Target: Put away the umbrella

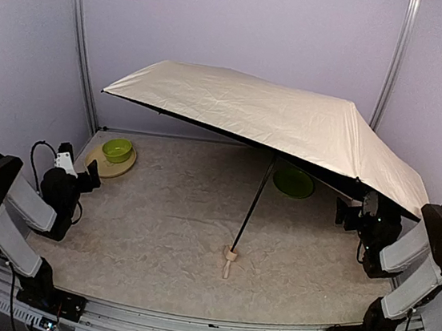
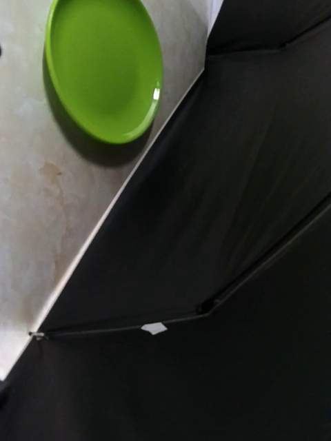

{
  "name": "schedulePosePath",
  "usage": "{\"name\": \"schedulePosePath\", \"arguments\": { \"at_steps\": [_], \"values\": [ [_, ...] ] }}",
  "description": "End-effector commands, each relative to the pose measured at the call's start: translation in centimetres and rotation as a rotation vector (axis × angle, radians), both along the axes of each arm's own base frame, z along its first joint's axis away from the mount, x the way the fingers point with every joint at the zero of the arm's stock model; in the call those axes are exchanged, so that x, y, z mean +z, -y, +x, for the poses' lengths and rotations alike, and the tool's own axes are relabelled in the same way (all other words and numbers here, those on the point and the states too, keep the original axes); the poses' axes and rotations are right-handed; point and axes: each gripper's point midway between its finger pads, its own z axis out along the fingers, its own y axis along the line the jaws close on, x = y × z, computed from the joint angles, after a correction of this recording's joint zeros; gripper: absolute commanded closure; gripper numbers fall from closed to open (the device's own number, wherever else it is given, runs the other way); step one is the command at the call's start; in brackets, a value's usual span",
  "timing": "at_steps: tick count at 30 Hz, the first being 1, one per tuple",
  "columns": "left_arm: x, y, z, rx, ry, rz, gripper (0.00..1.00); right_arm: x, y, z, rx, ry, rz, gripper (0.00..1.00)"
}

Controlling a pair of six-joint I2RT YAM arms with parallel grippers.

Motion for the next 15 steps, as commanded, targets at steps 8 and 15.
{"name": "schedulePosePath", "arguments": {
  "at_steps": [8, 15],
  "values": [
    [4.4, -3.0, 2.2, 0.263, -0.041, -0.051, 0.01, 0.9, 0.5, 0.5, -0.009, 0.036, -0.005, 0.0],
    [8.7, 6.7, 0.9, -0.06, 0.119, -0.159, 0.01, 3.3, 0.4, -1.0, -0.005, 0.083, -0.001, 0.0]
  ]
}}
